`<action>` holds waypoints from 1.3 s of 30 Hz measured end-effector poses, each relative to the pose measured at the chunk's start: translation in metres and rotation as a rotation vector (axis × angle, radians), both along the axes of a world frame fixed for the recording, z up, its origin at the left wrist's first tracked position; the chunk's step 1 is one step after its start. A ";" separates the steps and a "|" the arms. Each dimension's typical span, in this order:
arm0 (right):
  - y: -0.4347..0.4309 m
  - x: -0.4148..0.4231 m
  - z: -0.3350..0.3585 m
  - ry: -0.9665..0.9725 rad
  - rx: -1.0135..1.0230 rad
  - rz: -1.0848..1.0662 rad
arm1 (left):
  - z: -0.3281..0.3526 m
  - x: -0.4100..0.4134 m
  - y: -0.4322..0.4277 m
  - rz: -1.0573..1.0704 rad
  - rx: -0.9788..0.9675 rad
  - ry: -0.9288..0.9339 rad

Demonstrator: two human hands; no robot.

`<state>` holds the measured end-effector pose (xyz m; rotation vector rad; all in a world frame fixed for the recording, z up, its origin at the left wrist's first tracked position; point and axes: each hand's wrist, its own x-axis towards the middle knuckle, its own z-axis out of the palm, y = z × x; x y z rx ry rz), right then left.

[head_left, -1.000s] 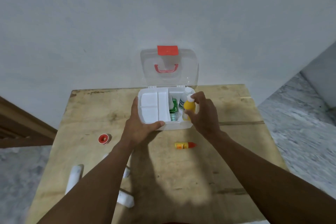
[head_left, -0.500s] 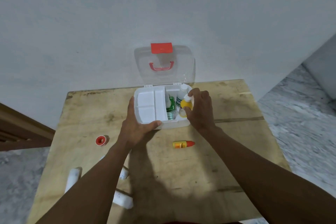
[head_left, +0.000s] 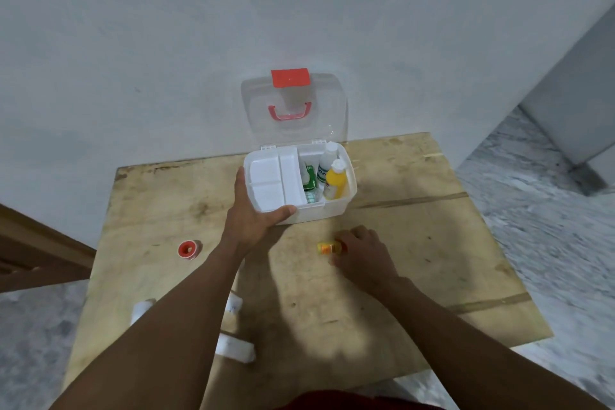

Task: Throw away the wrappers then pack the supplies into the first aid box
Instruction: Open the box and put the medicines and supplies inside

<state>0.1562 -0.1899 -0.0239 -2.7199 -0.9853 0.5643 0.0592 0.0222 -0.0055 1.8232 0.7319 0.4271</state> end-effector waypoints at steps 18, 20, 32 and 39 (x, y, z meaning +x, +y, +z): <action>0.037 0.026 0.073 -0.126 0.844 -0.141 | -0.005 0.004 0.003 -0.009 -0.002 -0.003; 0.048 0.029 0.076 -0.101 0.792 -0.129 | -0.005 0.005 0.003 -0.018 -0.001 -0.016; 0.086 0.045 0.065 -0.270 0.324 -0.049 | -0.004 0.006 0.000 -0.002 -0.025 -0.046; 0.093 0.048 0.067 -0.221 0.149 -0.142 | -0.002 0.003 -0.001 0.029 -0.051 -0.035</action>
